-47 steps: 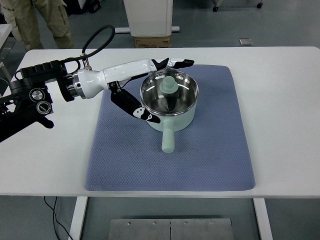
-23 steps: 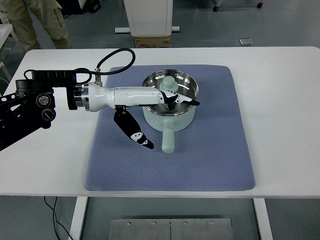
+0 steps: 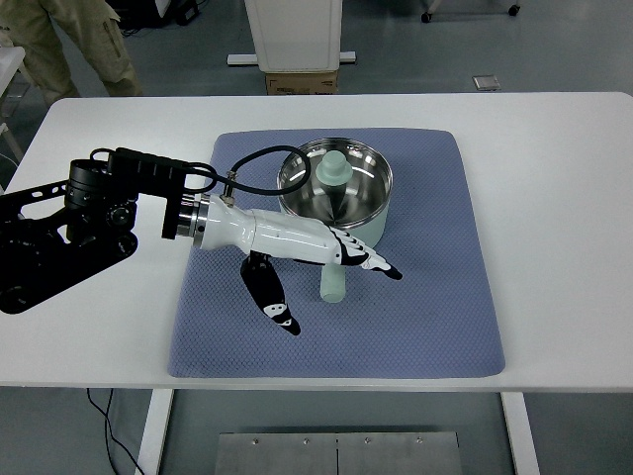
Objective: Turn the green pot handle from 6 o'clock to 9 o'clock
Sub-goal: 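Sweep the left hand down beside the pot toward the green handle, then press the left hand against the green handle's side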
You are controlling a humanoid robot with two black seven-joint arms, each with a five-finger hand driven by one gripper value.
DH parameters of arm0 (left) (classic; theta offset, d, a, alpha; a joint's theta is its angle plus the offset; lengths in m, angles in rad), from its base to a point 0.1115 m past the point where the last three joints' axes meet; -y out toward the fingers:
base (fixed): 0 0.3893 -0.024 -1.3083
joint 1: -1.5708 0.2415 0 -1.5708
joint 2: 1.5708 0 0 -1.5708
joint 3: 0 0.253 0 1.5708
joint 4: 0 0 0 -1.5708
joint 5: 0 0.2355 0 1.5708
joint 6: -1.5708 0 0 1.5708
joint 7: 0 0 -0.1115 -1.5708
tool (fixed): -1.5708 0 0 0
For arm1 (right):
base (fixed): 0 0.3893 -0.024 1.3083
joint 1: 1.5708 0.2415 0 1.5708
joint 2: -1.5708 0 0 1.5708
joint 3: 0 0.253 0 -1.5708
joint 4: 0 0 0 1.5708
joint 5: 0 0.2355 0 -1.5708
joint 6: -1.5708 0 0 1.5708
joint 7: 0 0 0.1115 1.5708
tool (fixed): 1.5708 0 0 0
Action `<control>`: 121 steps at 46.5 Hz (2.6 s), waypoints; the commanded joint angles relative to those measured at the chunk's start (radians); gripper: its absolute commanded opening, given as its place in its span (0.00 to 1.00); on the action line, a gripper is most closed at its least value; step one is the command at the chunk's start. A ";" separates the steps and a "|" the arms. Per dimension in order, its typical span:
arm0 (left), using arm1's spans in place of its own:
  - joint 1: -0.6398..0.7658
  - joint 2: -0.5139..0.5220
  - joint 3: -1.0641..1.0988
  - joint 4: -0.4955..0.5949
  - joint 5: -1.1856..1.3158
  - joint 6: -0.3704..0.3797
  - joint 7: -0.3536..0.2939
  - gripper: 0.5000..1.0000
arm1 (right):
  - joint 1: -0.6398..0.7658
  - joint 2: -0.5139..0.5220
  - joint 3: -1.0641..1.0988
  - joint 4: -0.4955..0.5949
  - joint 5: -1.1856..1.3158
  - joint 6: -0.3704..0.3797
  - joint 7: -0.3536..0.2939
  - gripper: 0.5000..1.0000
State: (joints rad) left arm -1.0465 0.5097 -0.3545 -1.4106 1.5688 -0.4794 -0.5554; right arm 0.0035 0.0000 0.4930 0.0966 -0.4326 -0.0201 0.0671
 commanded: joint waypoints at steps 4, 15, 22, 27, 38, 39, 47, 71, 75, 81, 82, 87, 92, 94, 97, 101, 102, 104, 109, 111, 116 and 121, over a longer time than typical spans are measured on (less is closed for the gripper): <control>-0.009 -0.011 0.020 0.001 0.048 -0.021 0.000 1.00 | 0.000 0.000 0.001 0.000 0.000 0.000 0.000 1.00; -0.015 -0.026 0.043 0.005 0.115 -0.028 0.000 1.00 | 0.000 0.000 -0.001 0.000 0.000 0.000 0.000 1.00; -0.017 -0.026 0.051 0.009 0.126 -0.038 0.000 1.00 | 0.000 0.000 -0.001 0.000 0.000 0.000 0.000 1.00; -0.017 -0.026 0.055 0.010 0.143 -0.039 0.000 1.00 | 0.001 0.000 0.001 0.000 0.000 0.000 0.000 1.00; -0.017 -0.028 0.058 0.015 0.184 -0.038 0.000 1.00 | 0.000 0.000 0.001 0.000 0.000 0.000 0.000 1.00; -0.017 -0.028 0.061 0.016 0.188 -0.038 0.000 1.00 | 0.001 0.000 0.001 0.000 0.000 0.000 0.000 1.00; -0.017 -0.028 0.065 0.021 0.201 -0.038 0.000 1.00 | 0.000 0.000 -0.001 0.000 0.000 0.000 0.000 1.00; -0.050 -0.014 0.089 0.015 0.284 -0.041 -0.003 1.00 | 0.001 0.000 0.001 0.000 0.000 0.000 0.000 1.00; -0.060 -0.013 0.101 0.013 0.295 -0.041 -0.003 1.00 | 0.000 0.000 0.001 0.000 0.000 0.002 0.000 1.00; -0.073 -0.011 0.120 0.012 0.332 -0.041 -0.011 1.00 | 0.001 0.000 -0.001 0.000 0.000 0.000 0.000 1.00; -0.075 -0.011 0.123 0.012 0.339 -0.041 -0.012 1.00 | 0.000 0.000 0.001 0.000 0.000 0.000 0.000 1.00; -0.083 -0.011 0.135 0.010 0.362 -0.041 -0.015 1.00 | 0.001 0.000 0.001 0.000 0.000 0.000 0.000 1.00; -0.086 -0.010 0.144 0.010 0.381 -0.039 -0.017 1.00 | 0.001 0.000 0.001 0.000 0.000 0.000 0.000 1.00; -0.089 -0.010 0.147 0.012 0.387 -0.039 -0.017 1.00 | 0.000 0.000 -0.001 0.000 0.000 0.000 0.000 1.00; -0.092 -0.008 0.150 0.013 0.393 -0.038 -0.026 1.00 | 0.001 0.000 -0.001 0.000 0.000 0.000 0.000 1.00; -0.095 0.009 0.157 0.013 0.405 -0.038 -0.037 1.00 | 0.000 0.000 -0.001 0.000 0.000 0.000 0.000 1.00; -0.096 0.010 0.158 0.013 0.408 -0.036 -0.038 1.00 | 0.001 0.000 -0.001 0.000 0.000 0.000 0.000 1.00; -0.104 0.010 0.163 0.013 0.415 -0.036 -0.038 1.00 | 0.000 0.000 -0.001 0.000 0.000 0.000 0.000 1.00; -0.116 0.012 0.169 0.013 0.430 -0.034 -0.049 1.00 | 0.000 0.000 -0.001 0.000 0.000 0.000 0.000 1.00; -0.121 0.012 0.172 0.013 0.445 -0.034 -0.050 1.00 | 0.000 0.000 0.001 0.000 0.000 0.000 0.000 1.00; -0.129 0.015 0.175 0.015 0.482 -0.033 -0.052 1.00 | 0.000 0.000 0.001 0.000 0.000 0.000 0.000 1.00; -0.133 0.024 0.178 0.019 0.520 -0.031 -0.055 1.00 | 0.001 0.000 0.001 0.000 0.000 0.000 0.000 1.00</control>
State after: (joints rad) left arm -1.1769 0.5297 -0.1768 -1.3943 2.0658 -0.5122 -0.6095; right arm 0.0030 0.0000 0.4932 0.0966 -0.4326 -0.0202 0.0674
